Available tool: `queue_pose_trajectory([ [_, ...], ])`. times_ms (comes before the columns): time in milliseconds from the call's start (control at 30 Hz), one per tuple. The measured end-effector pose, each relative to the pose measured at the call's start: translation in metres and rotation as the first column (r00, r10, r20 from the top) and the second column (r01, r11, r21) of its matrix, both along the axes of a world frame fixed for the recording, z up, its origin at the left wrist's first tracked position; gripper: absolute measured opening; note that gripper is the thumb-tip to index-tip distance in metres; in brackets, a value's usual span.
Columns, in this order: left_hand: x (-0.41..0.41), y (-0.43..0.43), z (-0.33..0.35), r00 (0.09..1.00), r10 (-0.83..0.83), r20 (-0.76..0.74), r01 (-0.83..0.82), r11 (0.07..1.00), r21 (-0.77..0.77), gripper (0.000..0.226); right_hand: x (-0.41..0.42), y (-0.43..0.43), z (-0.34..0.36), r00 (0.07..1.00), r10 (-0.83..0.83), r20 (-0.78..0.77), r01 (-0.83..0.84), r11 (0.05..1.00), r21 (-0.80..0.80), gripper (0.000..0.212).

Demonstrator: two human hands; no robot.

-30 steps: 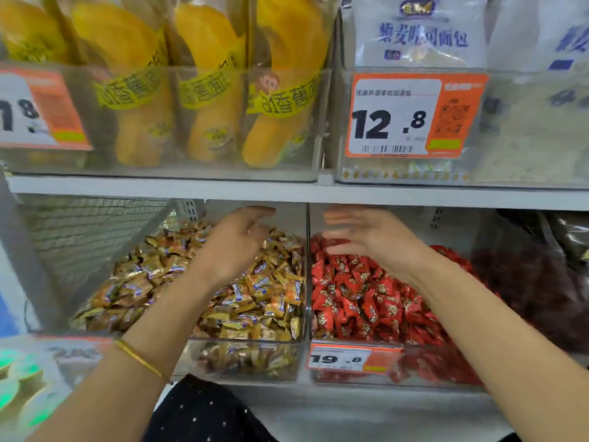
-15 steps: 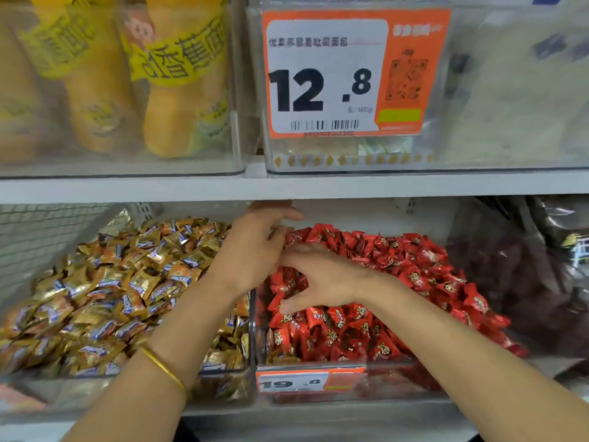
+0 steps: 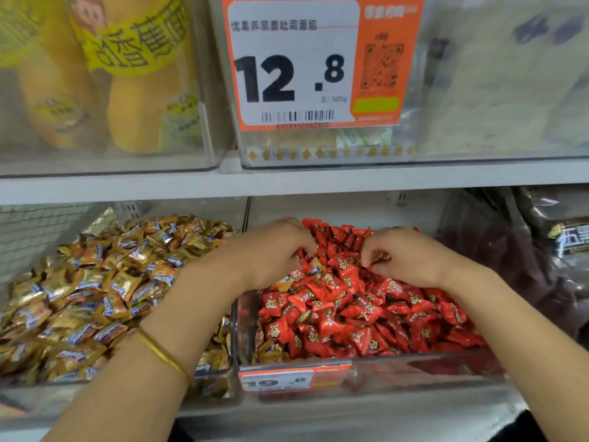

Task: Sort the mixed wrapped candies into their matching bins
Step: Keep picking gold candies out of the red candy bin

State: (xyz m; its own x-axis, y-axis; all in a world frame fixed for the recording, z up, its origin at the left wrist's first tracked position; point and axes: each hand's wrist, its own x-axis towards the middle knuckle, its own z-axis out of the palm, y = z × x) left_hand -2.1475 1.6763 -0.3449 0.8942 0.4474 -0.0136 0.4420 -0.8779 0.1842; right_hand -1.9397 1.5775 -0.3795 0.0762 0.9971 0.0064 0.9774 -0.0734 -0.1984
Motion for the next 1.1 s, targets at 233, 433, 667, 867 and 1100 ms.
queue_pose_trajectory([
  [233, 0.026, -0.004, -0.022, 0.922, 0.16, -0.354, -0.128, 0.986, 0.111, 0.027, -0.049, 0.018, -0.02, 0.966, 0.249, -0.062, -0.252, 0.967, -0.045, 0.034],
  [433, 0.023, -0.002, -0.031, 0.912, 0.177, -0.371, -0.129, 0.98, 0.152, 0.025, 0.0, -0.004, -0.003, 0.999, 0.025, 0.03, -0.022, 0.993, -0.117, 0.018],
  [667, 0.027, -0.004, -0.025, 0.966, 0.231, -0.12, -0.206, 0.96, 0.192, 0.017, -0.029, 0.005, -0.012, 0.958, 0.032, -0.284, -0.017, 0.998, 0.054, 0.028],
  [867, 0.029, -0.004, -0.023, 0.977, 0.211, 0.031, -0.207, 0.973, -0.1, 0.013, -0.044, 0.025, -0.03, 0.98, 0.148, -0.131, -0.171, 0.967, -0.19, 0.068],
  [1100, 0.028, -0.007, -0.026, 0.979, 0.198, -0.041, -0.202, 0.963, -0.181, 0.027, -0.049, 0.024, -0.037, 0.986, 0.164, 0.003, -0.162, 0.977, -0.141, 0.047],
])
